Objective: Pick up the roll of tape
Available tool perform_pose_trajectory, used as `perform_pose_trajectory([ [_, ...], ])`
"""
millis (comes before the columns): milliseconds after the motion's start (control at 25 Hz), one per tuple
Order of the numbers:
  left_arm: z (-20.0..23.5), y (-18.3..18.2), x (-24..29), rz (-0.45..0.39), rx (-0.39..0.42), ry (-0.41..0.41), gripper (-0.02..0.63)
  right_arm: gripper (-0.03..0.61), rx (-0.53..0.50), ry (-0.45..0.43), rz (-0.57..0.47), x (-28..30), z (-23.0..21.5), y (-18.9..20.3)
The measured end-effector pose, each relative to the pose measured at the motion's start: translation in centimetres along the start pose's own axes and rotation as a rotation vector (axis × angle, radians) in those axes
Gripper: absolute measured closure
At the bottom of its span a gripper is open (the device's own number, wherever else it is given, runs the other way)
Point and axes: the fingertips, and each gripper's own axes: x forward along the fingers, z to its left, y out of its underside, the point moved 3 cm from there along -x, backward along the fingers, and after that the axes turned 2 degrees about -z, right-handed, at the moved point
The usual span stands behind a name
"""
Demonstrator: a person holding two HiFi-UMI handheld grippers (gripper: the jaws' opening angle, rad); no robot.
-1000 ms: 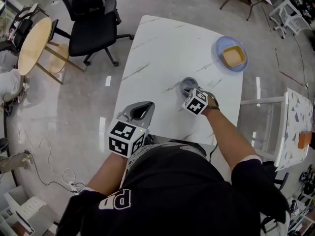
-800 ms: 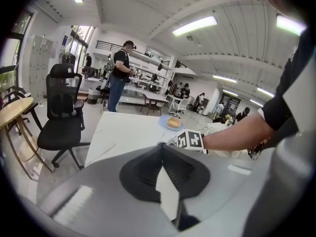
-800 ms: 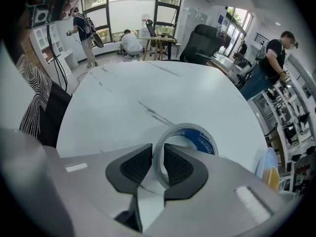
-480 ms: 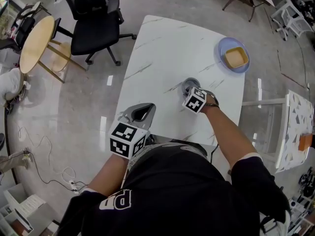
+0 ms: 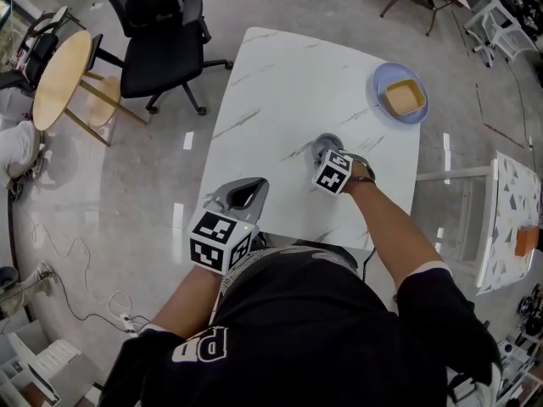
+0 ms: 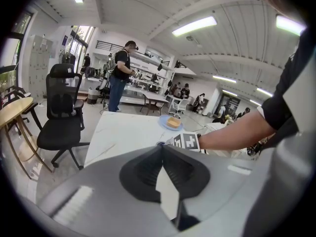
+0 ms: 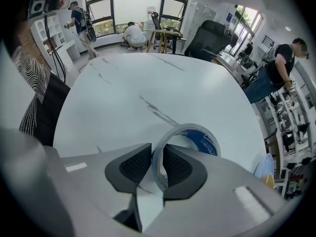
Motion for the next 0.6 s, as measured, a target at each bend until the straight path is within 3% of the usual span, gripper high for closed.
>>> perform_pose_trajectory([
  [360,0.6,-1.0,-0.1,-0.017,0.016,-0.010,0.555,0.519,0.063,0.010,-0.026,-0.8,0.3,0.2],
  [600,-0.1,-1.3,0.9,-0.007,0.036,0.017,0.555,0.520,0.158,0.039,-0.136,-3.5,0.0,-0.4],
])
